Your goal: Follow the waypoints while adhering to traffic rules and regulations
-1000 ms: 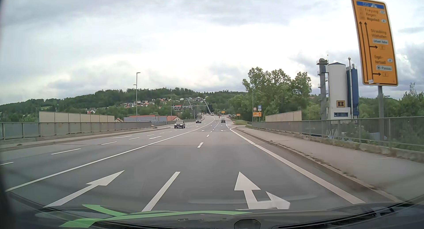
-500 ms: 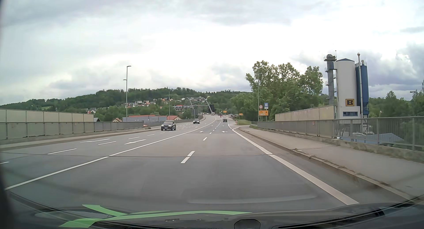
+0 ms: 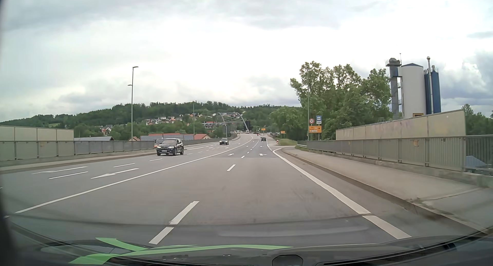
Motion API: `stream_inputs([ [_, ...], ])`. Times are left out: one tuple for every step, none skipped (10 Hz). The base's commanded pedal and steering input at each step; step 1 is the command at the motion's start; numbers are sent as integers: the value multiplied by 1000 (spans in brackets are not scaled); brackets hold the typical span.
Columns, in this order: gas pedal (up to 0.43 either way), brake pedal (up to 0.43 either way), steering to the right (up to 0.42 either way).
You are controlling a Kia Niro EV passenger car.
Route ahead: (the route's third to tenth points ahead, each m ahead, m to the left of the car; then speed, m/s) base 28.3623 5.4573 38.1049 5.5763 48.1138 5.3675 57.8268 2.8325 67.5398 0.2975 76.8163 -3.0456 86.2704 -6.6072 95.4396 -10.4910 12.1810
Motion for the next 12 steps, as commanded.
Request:
stream_inputs([
  [0,67,-5],
  [0,61,-5],
  [0,55,-4],
  [0,49,-4],
  [0,73,-3],
  [0,61,-1],
  [0,55,-1],
  [0,55,0],
  [0,49,0],
  [0,49,0],
  [0,49,0],
  [0,49,0],
])
